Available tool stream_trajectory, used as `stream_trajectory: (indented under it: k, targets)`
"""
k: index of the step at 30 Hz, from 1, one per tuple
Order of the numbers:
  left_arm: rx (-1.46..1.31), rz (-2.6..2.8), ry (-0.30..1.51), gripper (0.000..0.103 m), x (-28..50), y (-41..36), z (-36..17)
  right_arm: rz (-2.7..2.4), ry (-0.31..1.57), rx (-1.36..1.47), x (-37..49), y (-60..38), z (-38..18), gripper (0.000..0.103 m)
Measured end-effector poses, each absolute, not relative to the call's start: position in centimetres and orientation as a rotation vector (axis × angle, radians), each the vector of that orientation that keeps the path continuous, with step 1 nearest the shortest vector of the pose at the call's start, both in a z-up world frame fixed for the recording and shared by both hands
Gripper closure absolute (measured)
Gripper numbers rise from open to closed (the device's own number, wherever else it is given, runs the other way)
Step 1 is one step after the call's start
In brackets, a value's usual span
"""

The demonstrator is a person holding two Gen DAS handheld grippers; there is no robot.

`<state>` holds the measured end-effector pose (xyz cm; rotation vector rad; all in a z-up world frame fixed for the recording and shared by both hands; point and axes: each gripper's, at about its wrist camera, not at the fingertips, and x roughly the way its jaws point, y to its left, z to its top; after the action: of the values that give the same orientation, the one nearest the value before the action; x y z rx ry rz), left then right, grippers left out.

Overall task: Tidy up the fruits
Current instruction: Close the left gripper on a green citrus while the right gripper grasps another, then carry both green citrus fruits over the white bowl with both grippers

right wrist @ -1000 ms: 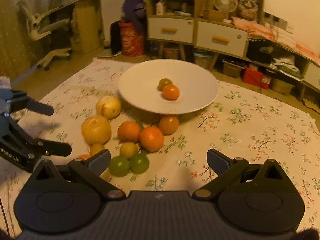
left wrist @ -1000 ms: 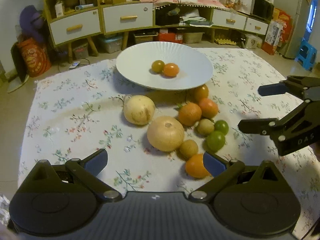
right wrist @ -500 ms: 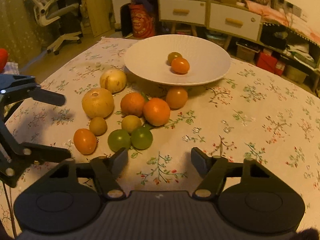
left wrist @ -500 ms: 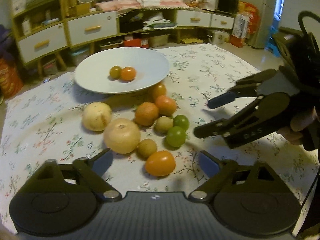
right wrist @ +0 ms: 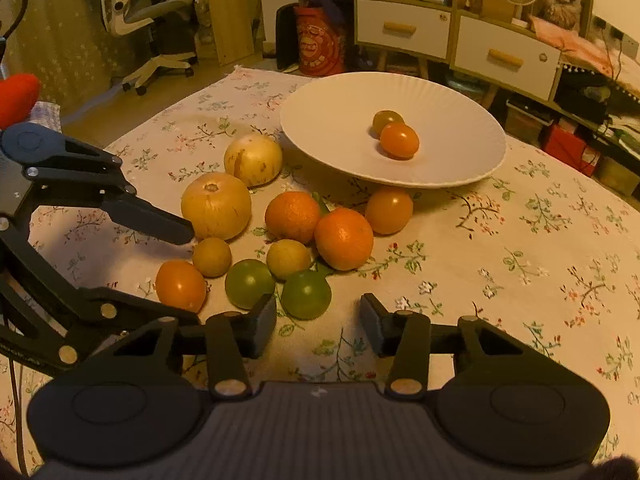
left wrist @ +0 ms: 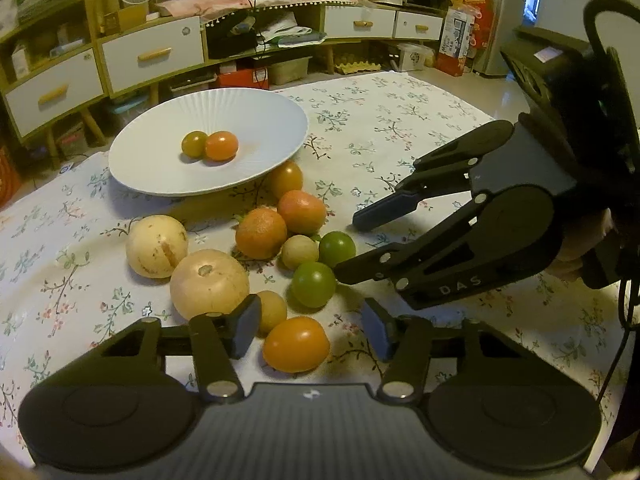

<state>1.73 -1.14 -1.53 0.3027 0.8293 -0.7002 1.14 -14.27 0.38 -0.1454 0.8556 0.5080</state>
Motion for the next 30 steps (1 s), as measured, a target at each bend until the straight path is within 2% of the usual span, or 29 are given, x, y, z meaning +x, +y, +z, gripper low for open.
stream_trajectory:
  k: [4,6,8,30]
  targets:
    - [0.299,-0.699,0.834,0.066,2.3,-1.3,-1.6,0.526,0.856,-0.145,1.3,-13.8,0.4,0.067]
    - [0.303,-0.699,0.832,0.068,2.5,-1.6,-1.6,0.539,0.861,-0.153,1.4,-13.5,0.3,0.075]
    - [0.312,-0.7,0.828,0.069,2.7,-1.8,-1.5,0.546,0.867,-0.166,1.4,-13.4,0.2,0.078]
    - [0.345,-0.662,0.919,0.087,4.3,-4.3,-2.4,0.479,0.863,-0.141,1.6,-15.4,0.8,0.079]
